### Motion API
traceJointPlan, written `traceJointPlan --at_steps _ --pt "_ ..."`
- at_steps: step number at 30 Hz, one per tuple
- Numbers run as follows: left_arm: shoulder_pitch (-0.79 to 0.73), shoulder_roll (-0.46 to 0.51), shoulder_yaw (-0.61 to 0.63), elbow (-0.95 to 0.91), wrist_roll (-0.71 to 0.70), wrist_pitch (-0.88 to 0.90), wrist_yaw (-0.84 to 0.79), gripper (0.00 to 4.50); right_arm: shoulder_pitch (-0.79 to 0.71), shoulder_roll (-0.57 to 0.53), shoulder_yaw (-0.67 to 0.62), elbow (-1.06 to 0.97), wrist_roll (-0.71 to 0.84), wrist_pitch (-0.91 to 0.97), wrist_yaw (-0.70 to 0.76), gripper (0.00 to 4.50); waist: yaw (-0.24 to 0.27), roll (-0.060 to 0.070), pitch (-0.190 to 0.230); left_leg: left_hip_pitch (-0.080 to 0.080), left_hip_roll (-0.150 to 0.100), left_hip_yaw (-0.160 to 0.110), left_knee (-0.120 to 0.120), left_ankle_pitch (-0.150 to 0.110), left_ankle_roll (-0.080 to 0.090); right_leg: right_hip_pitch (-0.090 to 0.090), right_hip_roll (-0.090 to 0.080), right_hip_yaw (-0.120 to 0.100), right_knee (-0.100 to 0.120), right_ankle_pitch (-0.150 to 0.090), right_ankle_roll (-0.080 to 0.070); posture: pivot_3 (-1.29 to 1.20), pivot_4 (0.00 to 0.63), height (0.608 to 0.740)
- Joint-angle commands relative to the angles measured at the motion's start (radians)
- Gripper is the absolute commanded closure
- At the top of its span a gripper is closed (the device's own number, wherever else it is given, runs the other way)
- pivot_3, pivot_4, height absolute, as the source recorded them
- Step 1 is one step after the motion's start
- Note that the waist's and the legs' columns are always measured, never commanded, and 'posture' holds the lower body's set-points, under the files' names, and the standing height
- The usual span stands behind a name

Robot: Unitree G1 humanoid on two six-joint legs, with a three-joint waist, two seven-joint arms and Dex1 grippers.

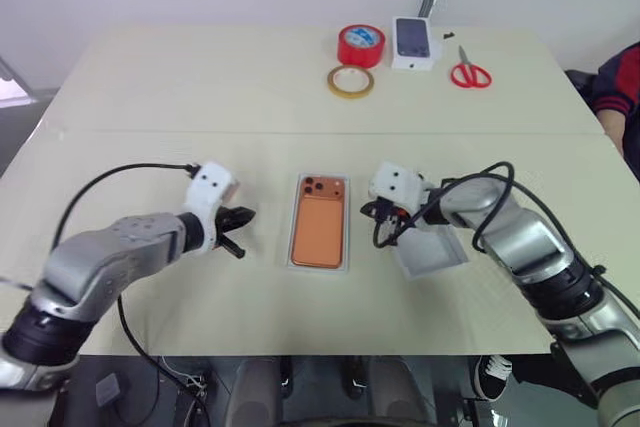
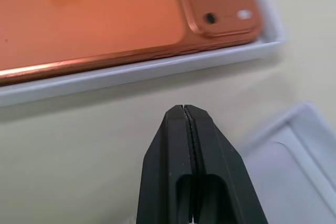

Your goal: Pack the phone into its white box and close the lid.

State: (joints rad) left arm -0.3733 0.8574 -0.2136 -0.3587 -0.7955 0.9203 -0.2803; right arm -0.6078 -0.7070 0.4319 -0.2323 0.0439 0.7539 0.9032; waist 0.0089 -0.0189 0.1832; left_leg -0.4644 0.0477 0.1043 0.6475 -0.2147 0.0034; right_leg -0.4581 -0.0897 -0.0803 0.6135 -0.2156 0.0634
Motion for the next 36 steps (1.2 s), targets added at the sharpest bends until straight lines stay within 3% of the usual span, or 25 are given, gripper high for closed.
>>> traceJointPlan --at_steps 1,9,13,23,30,36 --pt "-0.062 -0.057 -0.068 0.022 0.090 -0.002 -0.078 4.43 -0.032 0.009 0.033 -0.017 -0.051 -0.023 -0.007 4.50 0.003 0.000 0.000 0.000 0.000 0.000 0.000 0.000 0.000 0.000 0.001 0.000 0.000 0.000 0.000 0.00 0.150 0.740" --pt "-0.166 -0.206 -0.192 0.092 0.225 0.059 -0.191 4.43 -0.045 0.033 0.080 -0.026 -0.100 -0.029 0.022 4.50 0.006 0.000 0.000 0.005 0.000 -0.001 0.004 0.001 -0.001 0.008 0.002 -0.001 0.003 0.000 0.000 0.00 0.150 0.740" --pt "-0.194 -0.292 -0.178 0.109 0.222 0.091 -0.234 4.43 -0.026 0.007 0.069 -0.062 -0.105 -0.017 0.047 4.50 0.010 0.000 -0.001 0.005 0.000 -0.002 0.006 0.001 0.000 0.010 0.002 -0.001 0.002 0.000 0.000 0.00 0.150 0.740" --pt "-0.295 -0.481 -0.306 0.202 0.318 0.106 -0.346 4.43 0.105 -0.154 -0.021 -0.156 -0.089 0.029 0.095 4.50 0.046 0.001 -0.001 0.005 0.000 -0.004 0.016 -0.005 0.009 0.017 -0.002 -0.003 0.002 -0.001 0.001 0.00 0.150 0.740" --pt "-0.318 -0.610 -0.313 0.258 0.362 0.125 -0.371 4.43 0.225 -0.247 -0.111 -0.196 -0.082 0.047 0.098 4.50 0.059 0.001 -0.002 0.005 -0.005 -0.004 0.020 -0.009 0.015 0.020 -0.007 -0.003 0.000 -0.001 0.002 0.00 0.150 0.740" --pt "-0.315 -0.636 -0.303 0.268 0.387 0.138 -0.380 4.43 0.264 -0.262 -0.147 -0.199 -0.084 0.047 0.091 4.50 0.054 0.001 -0.002 0.006 -0.006 -0.004 0.021 -0.010 0.017 0.021 -0.008 -0.003 0.000 -0.001 0.002 0.00 0.150 0.740"
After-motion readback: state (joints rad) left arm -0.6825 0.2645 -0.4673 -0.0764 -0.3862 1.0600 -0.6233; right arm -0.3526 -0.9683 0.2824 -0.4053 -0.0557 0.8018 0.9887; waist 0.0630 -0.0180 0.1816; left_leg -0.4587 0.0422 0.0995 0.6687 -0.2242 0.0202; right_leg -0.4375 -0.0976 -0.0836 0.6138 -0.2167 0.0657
